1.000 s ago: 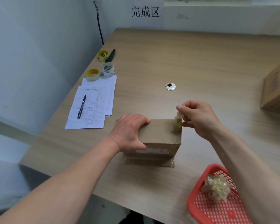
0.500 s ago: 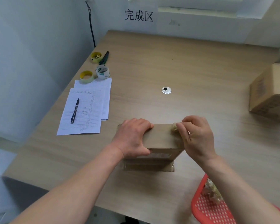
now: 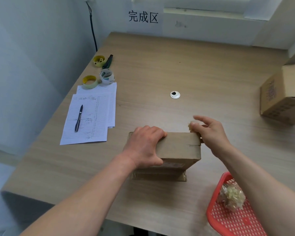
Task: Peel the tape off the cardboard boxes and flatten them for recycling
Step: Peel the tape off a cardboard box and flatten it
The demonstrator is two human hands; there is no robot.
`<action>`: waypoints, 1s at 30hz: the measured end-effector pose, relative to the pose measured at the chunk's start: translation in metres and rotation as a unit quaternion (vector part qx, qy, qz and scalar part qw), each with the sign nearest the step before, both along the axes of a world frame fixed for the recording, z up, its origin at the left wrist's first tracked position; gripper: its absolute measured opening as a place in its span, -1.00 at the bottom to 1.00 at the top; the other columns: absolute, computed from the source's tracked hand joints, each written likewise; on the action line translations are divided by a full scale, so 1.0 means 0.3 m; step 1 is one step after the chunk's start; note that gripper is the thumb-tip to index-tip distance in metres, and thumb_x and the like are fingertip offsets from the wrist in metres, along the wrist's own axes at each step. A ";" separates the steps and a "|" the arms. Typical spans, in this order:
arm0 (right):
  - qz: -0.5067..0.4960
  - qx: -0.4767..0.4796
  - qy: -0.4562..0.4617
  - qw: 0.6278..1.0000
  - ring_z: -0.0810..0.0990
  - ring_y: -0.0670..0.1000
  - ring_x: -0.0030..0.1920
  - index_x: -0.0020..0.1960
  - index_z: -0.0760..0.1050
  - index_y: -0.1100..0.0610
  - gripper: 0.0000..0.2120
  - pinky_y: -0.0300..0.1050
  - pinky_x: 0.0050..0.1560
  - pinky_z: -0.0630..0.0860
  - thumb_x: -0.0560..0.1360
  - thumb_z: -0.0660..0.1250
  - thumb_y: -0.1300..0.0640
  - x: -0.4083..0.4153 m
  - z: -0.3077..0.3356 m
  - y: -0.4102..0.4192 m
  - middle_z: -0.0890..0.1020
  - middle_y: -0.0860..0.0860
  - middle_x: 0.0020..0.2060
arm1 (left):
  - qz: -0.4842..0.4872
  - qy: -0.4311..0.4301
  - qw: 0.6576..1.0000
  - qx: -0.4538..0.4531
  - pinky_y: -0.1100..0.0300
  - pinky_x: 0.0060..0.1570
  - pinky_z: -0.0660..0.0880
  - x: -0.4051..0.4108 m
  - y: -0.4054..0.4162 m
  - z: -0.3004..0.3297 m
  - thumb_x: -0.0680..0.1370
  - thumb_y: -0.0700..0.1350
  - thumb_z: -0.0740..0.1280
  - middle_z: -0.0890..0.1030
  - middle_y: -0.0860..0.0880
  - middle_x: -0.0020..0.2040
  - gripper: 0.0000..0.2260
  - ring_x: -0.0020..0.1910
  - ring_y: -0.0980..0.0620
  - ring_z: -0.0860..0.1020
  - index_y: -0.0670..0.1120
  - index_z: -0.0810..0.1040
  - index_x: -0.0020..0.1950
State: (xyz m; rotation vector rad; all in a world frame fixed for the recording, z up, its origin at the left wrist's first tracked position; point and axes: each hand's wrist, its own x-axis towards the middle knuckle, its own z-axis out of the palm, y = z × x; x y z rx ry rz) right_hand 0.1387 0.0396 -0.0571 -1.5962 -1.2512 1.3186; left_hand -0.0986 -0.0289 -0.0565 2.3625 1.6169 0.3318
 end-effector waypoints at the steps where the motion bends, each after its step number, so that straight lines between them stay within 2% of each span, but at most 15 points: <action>1: -0.006 -0.036 0.010 0.999 0.61 0.04 -0.24 0.13 0.54 0.03 -0.78 -0.04 -0.21 0.53 0.50 0.46 0.15 0.005 -0.004 0.005 0.70 0.10 -0.22 | -0.004 0.003 1.000 -0.006 0.07 0.03 0.38 0.000 -0.001 0.002 0.20 0.16 0.51 0.53 0.09 0.07 -0.38 0.01 0.00 0.46 0.06 0.47 0.21; 2: -0.007 -0.056 -0.001 0.998 0.61 0.05 -0.24 0.13 0.53 0.04 -0.76 -0.03 -0.17 0.53 0.50 0.46 0.17 0.010 -0.005 0.009 0.71 0.11 -0.20 | -0.006 0.005 1.000 -0.010 0.07 0.04 0.38 0.000 -0.001 0.004 0.21 0.16 0.51 0.53 0.10 0.08 -0.37 0.02 0.01 0.45 0.06 0.47 0.23; 5: 0.012 -0.089 -0.055 0.994 0.62 0.04 -0.21 -0.08 0.59 0.16 -0.94 0.04 -0.12 0.50 0.50 0.45 0.18 0.027 -0.006 0.007 0.71 0.12 -0.17 | -0.005 0.006 1.000 -0.015 0.10 0.05 0.36 -0.003 0.004 0.006 0.22 0.17 0.51 0.52 0.11 0.09 -0.37 0.03 0.02 0.45 0.06 0.46 0.23; 6: 0.010 -0.101 -0.050 0.994 0.64 0.04 -0.19 -0.11 0.61 0.18 -0.93 0.08 -0.10 0.53 0.52 0.43 0.17 0.036 -0.010 0.003 0.70 0.14 -0.16 | -0.005 0.006 1.000 -0.013 0.10 0.04 0.36 -0.002 0.004 0.006 0.21 0.16 0.51 0.52 0.11 0.09 -0.38 0.02 0.02 0.45 0.06 0.47 0.23; 9: -0.008 -0.130 -0.015 0.991 0.65 0.05 -0.10 -0.10 0.65 0.19 -0.74 0.14 -0.08 0.59 0.57 0.36 0.00 0.050 -0.006 -0.007 0.67 0.13 -0.16 | -0.004 0.006 1.000 -0.006 0.10 0.01 0.35 -0.002 0.005 0.004 0.20 0.16 0.51 0.53 0.10 0.07 -0.38 0.00 0.00 0.45 0.05 0.48 0.21; 12: -0.001 -0.120 -0.033 0.992 0.59 0.04 -0.12 -0.16 0.63 0.21 -0.59 0.00 -0.21 0.52 0.48 0.43 -0.18 0.057 0.014 0.006 0.65 0.09 -0.18 | -0.009 0.008 1.000 0.006 0.12 -0.01 0.34 0.000 0.005 -0.002 0.18 0.16 0.51 0.54 0.09 0.06 -0.38 -0.01 0.00 0.46 0.05 0.48 0.20; 14: 0.042 -0.117 -0.090 0.988 0.54 0.04 -0.18 -0.27 0.56 0.18 -0.62 -0.04 -0.24 0.48 0.39 0.54 -0.13 0.050 0.024 0.017 0.58 0.08 -0.25 | -0.022 0.016 1.000 0.008 0.11 -0.01 0.36 0.002 0.005 -0.003 0.18 0.17 0.50 0.54 0.09 0.06 -0.38 -0.01 0.00 0.46 0.04 0.48 0.20; 16: 0.070 -0.140 -0.124 0.980 0.52 0.06 -0.22 -0.31 0.53 0.18 -0.68 -0.05 -0.25 0.49 0.34 0.61 0.01 0.042 0.022 0.026 0.56 0.09 -0.28 | -0.037 0.022 0.999 0.012 0.08 0.01 0.40 0.005 0.004 -0.004 0.19 0.18 0.49 0.54 0.09 0.06 -0.38 0.01 0.00 0.47 0.04 0.48 0.20; 19: 0.080 -0.167 -0.100 0.978 0.58 0.08 -0.25 -0.21 0.61 0.24 -0.83 -0.08 -0.26 0.56 0.37 0.58 0.20 0.040 0.014 0.030 0.67 0.16 -0.23 | -0.045 0.024 0.999 0.016 0.06 0.02 0.41 0.010 -0.001 -0.004 0.19 0.19 0.48 0.55 0.09 0.08 -0.38 0.02 -0.01 0.48 0.04 0.48 0.20; 21: 0.081 -0.157 -0.086 0.981 0.60 0.04 -0.32 -0.16 0.62 0.29 -0.86 -0.11 -0.31 0.57 0.42 0.54 0.24 0.046 0.013 0.028 0.70 0.16 -0.24 | -0.043 0.023 0.999 0.014 0.05 0.05 0.42 0.009 -0.001 -0.002 0.19 0.19 0.47 0.55 0.09 0.09 -0.37 0.04 0.00 0.49 0.04 0.48 0.21; 24: 0.052 -0.132 -0.087 0.986 0.61 0.04 -0.37 -0.14 0.60 0.30 -0.85 -0.04 -0.26 0.62 0.48 0.50 0.22 0.066 -0.002 0.014 0.66 0.10 -0.36 | -0.040 0.025 0.999 0.007 0.03 0.05 0.43 0.007 0.003 0.000 0.19 0.19 0.47 0.55 0.09 0.10 -0.37 0.05 -0.01 0.49 0.04 0.48 0.22; 30: -0.121 -0.065 0.019 0.990 0.56 -0.03 -0.40 -0.16 0.54 0.25 -0.78 -0.17 -0.45 0.53 0.61 0.34 0.14 0.122 -0.060 -0.082 0.64 0.16 -0.27 | -0.031 0.025 0.999 0.001 0.07 0.06 0.41 0.017 0.014 0.005 0.19 0.19 0.47 0.55 0.08 0.11 -0.36 0.06 -0.01 0.48 0.03 0.49 0.24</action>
